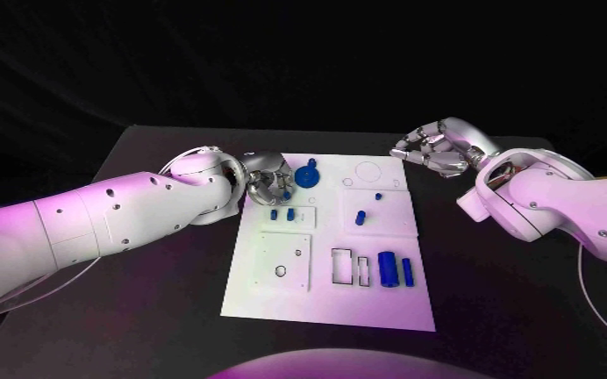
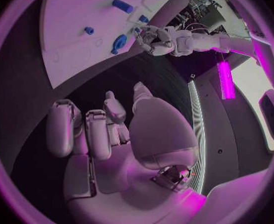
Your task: Assemble the parts on the task board
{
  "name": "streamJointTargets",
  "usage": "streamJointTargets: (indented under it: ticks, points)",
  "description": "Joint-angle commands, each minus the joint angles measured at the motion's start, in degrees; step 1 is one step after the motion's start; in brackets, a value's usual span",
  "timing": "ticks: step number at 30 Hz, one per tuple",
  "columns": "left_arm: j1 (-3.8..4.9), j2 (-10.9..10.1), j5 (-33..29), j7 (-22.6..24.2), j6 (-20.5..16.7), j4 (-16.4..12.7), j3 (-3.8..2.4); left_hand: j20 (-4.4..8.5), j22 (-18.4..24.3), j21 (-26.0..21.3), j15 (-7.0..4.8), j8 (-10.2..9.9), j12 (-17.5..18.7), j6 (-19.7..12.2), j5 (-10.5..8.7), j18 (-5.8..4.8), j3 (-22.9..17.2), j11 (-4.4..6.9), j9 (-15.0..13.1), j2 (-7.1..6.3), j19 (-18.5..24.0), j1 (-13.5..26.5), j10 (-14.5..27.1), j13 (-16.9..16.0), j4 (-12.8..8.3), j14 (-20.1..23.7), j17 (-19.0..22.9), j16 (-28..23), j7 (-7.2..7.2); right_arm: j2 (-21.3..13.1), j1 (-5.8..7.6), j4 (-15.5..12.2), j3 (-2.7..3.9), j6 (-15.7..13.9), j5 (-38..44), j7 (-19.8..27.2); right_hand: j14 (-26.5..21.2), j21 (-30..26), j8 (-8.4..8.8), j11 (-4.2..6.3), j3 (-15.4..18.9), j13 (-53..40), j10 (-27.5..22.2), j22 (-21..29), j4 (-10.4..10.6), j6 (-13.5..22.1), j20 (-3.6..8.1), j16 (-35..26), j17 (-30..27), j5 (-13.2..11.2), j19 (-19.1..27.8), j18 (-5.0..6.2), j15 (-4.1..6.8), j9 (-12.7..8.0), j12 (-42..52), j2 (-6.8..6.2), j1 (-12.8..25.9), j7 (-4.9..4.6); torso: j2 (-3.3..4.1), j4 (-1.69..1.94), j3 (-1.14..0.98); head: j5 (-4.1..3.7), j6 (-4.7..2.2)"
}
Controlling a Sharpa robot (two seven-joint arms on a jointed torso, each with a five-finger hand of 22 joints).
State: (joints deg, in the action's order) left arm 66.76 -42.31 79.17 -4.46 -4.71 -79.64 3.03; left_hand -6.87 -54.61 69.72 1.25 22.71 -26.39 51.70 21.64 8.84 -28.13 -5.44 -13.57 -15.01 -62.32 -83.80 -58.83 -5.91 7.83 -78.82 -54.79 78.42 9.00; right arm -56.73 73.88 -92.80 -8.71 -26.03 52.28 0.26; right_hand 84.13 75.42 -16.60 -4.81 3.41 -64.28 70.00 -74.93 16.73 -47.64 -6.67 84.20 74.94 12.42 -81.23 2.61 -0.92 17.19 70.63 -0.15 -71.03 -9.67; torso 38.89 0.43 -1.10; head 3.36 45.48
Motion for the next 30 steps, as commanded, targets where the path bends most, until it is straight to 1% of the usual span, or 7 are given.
streamJointTargets:
  ticks: [1,7,9,10,15,23,30]
  points:
    - [-0.10,-0.02,0.11,0.46,-0.59,-0.25,0.01,-0.20,0.33,-0.44,0.08,-0.32,0.09,-0.25,-0.08,-0.53,0.29,-0.03,0.01,0.13,0.59,0.71,0.73,-0.16,0.03,0.68,0.62,-0.41,0.03,0.00,-0.03,-0.04,0.00,-0.02,0.34,0.30,2.77,-0.20,-0.34,-0.04,0.24,0.04,-0.50,-5.31,-0.01,0.47,0.05,-0.20,1.60,0.35,0.29,1.17,0.38,-0.05,-0.29,0.39,-0.29,0.05,0.00,-0.02,-0.02,0.03,-0.03]
    - [-0.18,-0.16,0.11,0.52,-1.43,-0.33,0.00,-0.31,0.80,-0.83,0.28,-0.41,-0.18,-0.15,-0.03,-0.43,0.42,-0.28,-0.08,0.16,0.98,0.86,2.30,-0.44,-0.07,1.14,1.45,-0.67,0.13,-0.02,-0.03,-0.01,0.00,-0.02,0.35,0.27,2.77,-0.20,-0.34,-0.04,0.24,0.04,-0.50,-5.31,-0.01,0.47,0.05,-0.20,1.60,0.35,0.29,1.17,0.38,-0.05,-0.29,0.39,-0.29,0.05,0.00,0.00,0.00,0.07,-0.04]
    - [-0.20,-0.20,0.11,0.48,-1.67,-0.32,0.00,-0.39,1.21,-1.12,0.39,-0.41,-0.38,-0.03,-0.02,-0.35,0.47,-0.42,-0.14,0.23,1.30,0.88,3.11,-0.59,-0.14,1.44,2.18,-0.89,0.19,-0.03,-0.03,-0.03,0.00,-0.03,0.35,0.26,2.76,-0.26,-0.34,-0.04,0.34,0.02,-0.48,-5.28,0.00,0.50,0.05,-0.22,1.58,0.35,0.31,1.18,0.38,-0.07,-0.28,0.46,-0.32,0.05,0.00,0.00,-0.01,0.06,-0.12]
    - [-0.21,-0.21,0.11,0.47,-1.74,-0.31,0.00,-0.51,1.79,-1.53,0.54,-0.42,-0.67,0.06,-0.03,-0.24,0.57,-0.59,-0.20,0.23,1.78,0.92,4.18,-0.78,-0.25,2.02,3.45,-1.35,0.24,-0.03,-0.03,-0.02,0.00,-0.02,0.35,0.25,2.76,-0.26,-0.34,-0.04,0.34,0.02,-0.48,-5.28,0.00,0.50,0.05,-0.22,1.58,0.35,0.31,1.18,0.38,-0.07,-0.28,0.46,-0.32,0.05,0.02,-0.01,-0.02,0.07,-0.14]
    - [-0.23,-0.27,0.11,0.39,-2.02,-0.31,0.00,-0.73,2.23,-1.90,0.75,-0.44,-1.49,0.17,0.00,-0.15,0.69,-0.84,-0.34,0.39,2.14,0.96,6.21,-1.19,-0.42,2.54,4.55,-1.64,0.23,-0.06,-0.03,-0.01,0.00,0.01,0.35,0.19,2.76,-0.26,-0.34,-0.04,0.34,0.02,-0.48,-5.28,0.00,0.50,0.05,-0.22,1.58,0.35,0.31,1.18,0.38,-0.07,-0.28,0.46,-0.32,0.05,0.03,-0.04,-0.01,0.10,-0.18]
    - [-0.25,-0.42,0.12,0.38,-2.46,-0.39,-0.01,-0.84,2.46,-2.07,0.87,-0.48,-2.16,0.16,-0.01,-0.10,0.78,-0.98,-0.41,0.43,2.32,0.98,7.41,-1.49,-0.54,2.75,5.01,-1.69,0.29,-0.08,-0.03,0.02,0.00,-0.03,0.35,0.16,2.76,-0.26,-0.34,-0.04,0.34,0.02,-0.48,-5.28,0.00,0.50,0.05,-0.22,1.58,0.35,0.31,1.18,0.38,-0.07,-0.28,0.46,-0.32,0.05,0.02,0.01,0.02,0.11,-0.17]
    - [-0.27,-0.48,0.11,0.43,-2.66,-0.41,-0.01,-0.95,2.70,-2.25,1.00,-0.72,-2.85,-0.22,0.01,-0.05,0.88,-1.13,-0.39,0.40,2.52,1.05,8.49,-1.77,-0.62,2.96,5.46,-1.71,0.37,-0.06,-0.04,0.05,0.00,-0.05,0.35,0.17,2.76,-0.26,-0.34,-0.04,0.34,0.02,-0.48,-5.28,0.00,0.50,0.05,-0.22,1.58,0.35,0.31,1.18,0.38,-0.07,-0.28,0.46,-0.32,0.05,0.01,-0.04,0.01,0.12,-0.19]
